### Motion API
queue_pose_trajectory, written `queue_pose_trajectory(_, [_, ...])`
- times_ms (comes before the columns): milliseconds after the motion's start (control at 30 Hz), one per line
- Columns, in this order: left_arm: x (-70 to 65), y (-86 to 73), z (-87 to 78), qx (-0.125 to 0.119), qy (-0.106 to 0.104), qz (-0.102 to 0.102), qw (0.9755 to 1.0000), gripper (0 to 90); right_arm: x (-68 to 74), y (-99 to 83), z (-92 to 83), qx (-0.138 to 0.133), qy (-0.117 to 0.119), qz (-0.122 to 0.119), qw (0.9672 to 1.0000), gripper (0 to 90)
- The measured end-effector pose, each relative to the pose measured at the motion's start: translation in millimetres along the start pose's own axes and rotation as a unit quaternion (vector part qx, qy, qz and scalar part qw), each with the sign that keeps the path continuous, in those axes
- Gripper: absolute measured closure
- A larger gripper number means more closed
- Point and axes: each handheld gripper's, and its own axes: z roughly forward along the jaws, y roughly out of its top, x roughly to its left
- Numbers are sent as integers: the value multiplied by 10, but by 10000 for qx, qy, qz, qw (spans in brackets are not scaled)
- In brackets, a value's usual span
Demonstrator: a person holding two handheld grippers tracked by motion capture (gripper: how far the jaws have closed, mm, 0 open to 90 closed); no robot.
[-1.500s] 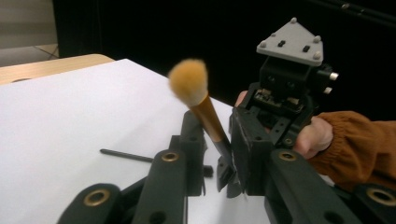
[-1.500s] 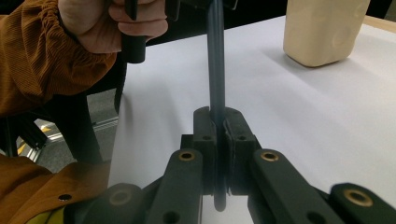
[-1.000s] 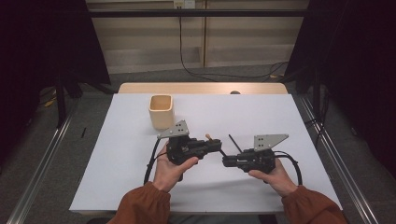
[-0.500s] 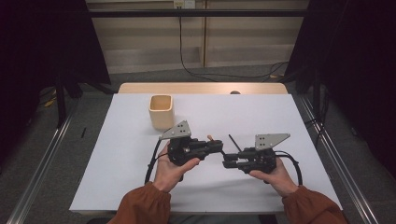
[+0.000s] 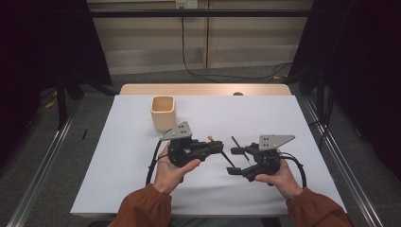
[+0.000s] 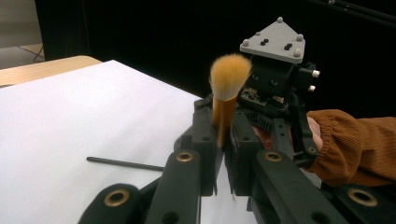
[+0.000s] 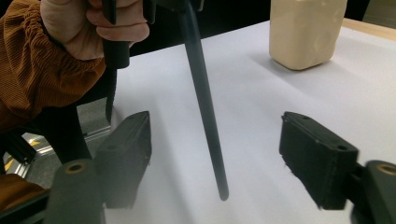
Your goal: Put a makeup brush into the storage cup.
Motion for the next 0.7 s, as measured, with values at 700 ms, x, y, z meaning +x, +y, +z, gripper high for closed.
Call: queue_pose_trajectory(700, [82,56,-179,46,326,-43,9994,839,3,4,-88,-148,-300,172,9993,17])
